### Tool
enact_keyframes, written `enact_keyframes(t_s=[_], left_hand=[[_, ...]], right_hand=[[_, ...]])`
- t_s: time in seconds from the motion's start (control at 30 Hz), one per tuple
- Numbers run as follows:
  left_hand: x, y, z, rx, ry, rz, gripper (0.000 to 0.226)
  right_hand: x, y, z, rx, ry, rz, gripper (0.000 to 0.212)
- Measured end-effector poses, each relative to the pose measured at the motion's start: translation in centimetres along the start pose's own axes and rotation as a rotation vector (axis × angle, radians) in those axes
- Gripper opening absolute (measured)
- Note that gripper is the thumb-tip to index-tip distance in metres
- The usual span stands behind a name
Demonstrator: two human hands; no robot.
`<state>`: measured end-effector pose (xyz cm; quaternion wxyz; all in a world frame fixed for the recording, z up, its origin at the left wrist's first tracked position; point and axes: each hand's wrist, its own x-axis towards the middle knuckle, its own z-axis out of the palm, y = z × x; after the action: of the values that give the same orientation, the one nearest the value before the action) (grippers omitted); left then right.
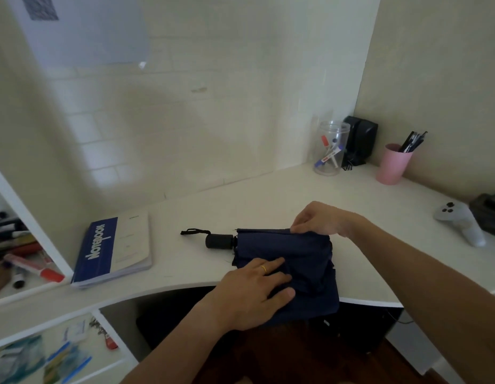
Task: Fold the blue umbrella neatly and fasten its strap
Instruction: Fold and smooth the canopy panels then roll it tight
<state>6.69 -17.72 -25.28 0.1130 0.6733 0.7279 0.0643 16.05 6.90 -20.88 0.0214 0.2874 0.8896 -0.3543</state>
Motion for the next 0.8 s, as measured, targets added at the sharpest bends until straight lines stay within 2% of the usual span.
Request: enact_keyframes(t_s=[0.1, 0.2, 0.33, 0.4, 0.5, 0.53, 0.6, 0.63, 0.7, 0.8], left_hand=[[0.8, -0.3, 0.2, 0.022, 0.013, -0.001, 0.058], [1.9, -0.5, 0.1, 0.02, 0.014, -0.002, 0.059], [2.8, -0.8, -0.3, 0.013, 0.001, -0.008, 0.06], [2.8, -0.8, -0.3, 0.012, -0.006, -0.005, 0.06], [2.7, -0.9, -0.2, 0.011, -0.005, -0.003, 0.062], [2.6, -0.8, -0.2, 0.011, -0.001, -0.003, 0.063], [2.5, -0.7, -0.2, 0.005, 0.001, -0.006, 0.063], [2.5, -0.6, -0.1, 0.0, -0.003, -0.008, 0.064], [2.4, -0.5, 0.0, -0.016, -0.011, -0.015, 0.065], [2.2, -0.7, 0.3, -0.049, -0.01, -0.027, 0.065]], right_hand=[[-0.1, 0.7, 0.5, -0.112, 0.197, -0.142, 0.012], [-0.5, 1.3, 1.4, -0.082, 0.374, -0.221, 0.011], [-1.9, 0.0, -1.0, 0.403, 0.662, -0.254, 0.017], [-2.1, -0.7, -3.4, 0.479, 0.55, -0.187, 0.019], [-1.5, -0.8, -3.0, 0.186, 0.216, 0.0, 0.031], [-1.3, -0.7, -2.0, 0.043, 0.156, 0.02, 0.034], [-0.5, -0.1, -0.2, -0.127, 0.162, -0.04, 0.028], [-0.2, 0.1, 0.4, -0.12, 0.211, -0.079, 0.02], [-0.2, 0.2, 0.9, -0.058, 0.329, -0.12, 0.009], [-0.8, 0.5, 1.4, 0.125, 0.432, -0.165, 0.008]])
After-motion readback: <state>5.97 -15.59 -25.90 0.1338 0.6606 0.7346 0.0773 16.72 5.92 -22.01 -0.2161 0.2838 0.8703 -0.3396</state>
